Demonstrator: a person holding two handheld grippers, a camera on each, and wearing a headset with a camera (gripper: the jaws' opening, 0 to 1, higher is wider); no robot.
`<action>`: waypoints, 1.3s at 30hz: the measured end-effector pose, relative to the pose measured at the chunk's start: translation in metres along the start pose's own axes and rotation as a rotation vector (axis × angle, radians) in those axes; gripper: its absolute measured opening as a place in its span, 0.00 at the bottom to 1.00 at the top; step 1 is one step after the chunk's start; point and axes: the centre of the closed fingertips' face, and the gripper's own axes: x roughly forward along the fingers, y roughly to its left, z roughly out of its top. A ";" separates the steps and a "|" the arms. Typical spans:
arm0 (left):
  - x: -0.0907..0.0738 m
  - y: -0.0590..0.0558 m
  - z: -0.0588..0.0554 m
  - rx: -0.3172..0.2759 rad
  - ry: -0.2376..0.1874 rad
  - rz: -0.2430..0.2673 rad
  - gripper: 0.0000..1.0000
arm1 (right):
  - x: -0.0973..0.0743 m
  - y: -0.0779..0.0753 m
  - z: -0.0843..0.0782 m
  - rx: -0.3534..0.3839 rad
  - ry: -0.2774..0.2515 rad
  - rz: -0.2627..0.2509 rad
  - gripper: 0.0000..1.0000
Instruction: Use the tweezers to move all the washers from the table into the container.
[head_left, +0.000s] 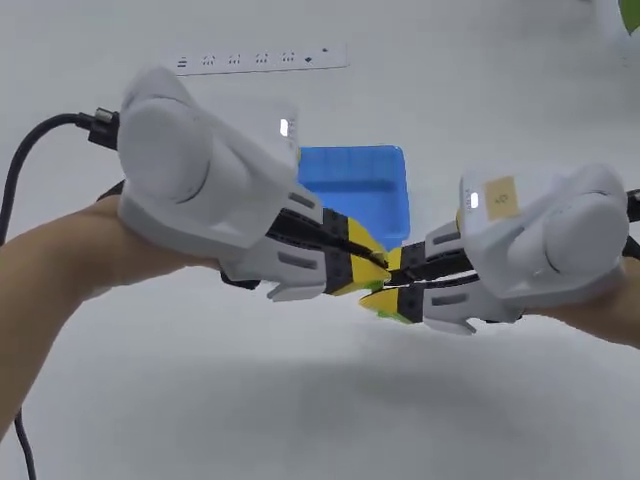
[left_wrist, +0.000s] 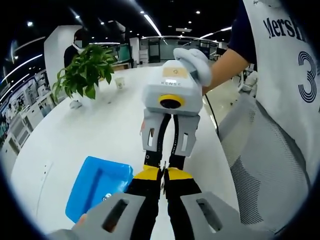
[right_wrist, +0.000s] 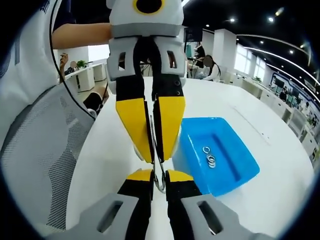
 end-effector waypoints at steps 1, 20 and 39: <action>-0.004 0.001 0.001 -0.001 -0.002 0.010 0.06 | 0.000 -0.001 0.004 -0.002 -0.006 -0.004 0.10; -0.052 0.035 0.017 0.075 -0.031 0.101 0.06 | 0.007 -0.034 0.060 -0.120 -0.022 -0.048 0.10; -0.039 0.087 -0.016 0.057 -0.024 0.134 0.07 | 0.038 -0.077 0.044 -0.130 0.001 -0.065 0.10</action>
